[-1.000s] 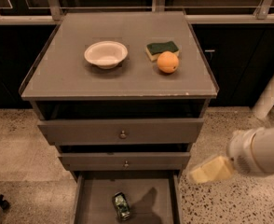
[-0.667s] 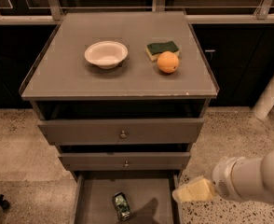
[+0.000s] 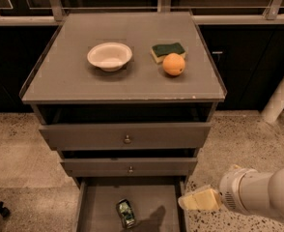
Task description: Pick green can from bottom drawer and place on counter
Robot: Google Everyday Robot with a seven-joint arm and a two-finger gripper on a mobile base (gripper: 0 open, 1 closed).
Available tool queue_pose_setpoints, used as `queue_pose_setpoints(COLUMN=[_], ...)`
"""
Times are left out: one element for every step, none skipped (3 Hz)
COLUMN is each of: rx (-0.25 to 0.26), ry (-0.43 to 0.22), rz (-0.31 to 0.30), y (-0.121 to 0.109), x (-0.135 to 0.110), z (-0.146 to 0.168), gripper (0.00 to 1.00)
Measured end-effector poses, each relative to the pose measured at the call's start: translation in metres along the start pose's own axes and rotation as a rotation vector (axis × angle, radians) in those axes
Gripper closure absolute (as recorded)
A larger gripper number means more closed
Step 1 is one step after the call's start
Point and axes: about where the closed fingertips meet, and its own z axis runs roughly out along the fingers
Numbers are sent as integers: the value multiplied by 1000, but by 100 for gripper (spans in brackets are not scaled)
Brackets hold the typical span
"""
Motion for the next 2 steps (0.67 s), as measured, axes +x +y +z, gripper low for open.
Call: queue_pose_setpoints(rx=[-33,-77], ry=[-14,-57], rz=[107,213], y=[18,35], x=[42,77], z=[36,88], gripper=[0,0])
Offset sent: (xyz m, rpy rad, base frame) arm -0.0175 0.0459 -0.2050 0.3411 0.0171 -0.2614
